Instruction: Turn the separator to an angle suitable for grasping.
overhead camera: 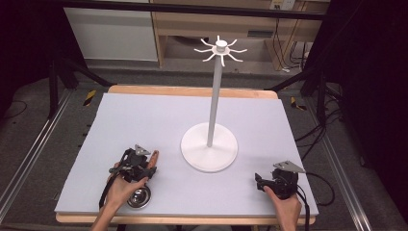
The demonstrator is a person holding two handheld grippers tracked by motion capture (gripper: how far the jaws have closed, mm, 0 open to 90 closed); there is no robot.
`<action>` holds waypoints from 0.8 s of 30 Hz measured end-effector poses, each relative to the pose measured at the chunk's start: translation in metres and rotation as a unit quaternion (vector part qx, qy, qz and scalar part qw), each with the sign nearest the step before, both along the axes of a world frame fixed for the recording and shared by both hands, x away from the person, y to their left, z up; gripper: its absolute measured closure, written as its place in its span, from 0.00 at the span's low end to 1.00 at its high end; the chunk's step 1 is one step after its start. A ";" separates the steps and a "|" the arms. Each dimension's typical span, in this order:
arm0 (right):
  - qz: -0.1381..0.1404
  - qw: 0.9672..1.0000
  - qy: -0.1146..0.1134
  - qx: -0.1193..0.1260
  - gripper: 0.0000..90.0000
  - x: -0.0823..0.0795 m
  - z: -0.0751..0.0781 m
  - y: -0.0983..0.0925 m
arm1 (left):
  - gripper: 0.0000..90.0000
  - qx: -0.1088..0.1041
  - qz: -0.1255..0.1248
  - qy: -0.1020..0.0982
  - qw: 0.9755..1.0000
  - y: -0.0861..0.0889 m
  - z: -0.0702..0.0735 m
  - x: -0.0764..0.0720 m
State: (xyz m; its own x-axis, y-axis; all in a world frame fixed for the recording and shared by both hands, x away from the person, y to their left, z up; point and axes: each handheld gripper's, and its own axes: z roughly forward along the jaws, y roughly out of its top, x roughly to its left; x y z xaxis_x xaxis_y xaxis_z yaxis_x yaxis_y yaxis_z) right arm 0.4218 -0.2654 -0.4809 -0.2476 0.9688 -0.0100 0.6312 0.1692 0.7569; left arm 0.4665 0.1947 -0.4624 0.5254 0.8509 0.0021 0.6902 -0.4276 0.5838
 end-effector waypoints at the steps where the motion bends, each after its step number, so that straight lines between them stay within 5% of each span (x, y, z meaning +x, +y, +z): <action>1: 0.000 1.000 0.000 0.000 0.09 0.000 0.000 0.000 | 0.65 0.000 -0.001 0.000 1.000 0.000 0.000 0.000; 24: 0.002 1.000 0.004 0.000 0.09 0.000 -0.001 -0.001 | 0.71 -0.001 -0.044 0.011 0.999 -0.017 0.001 -0.008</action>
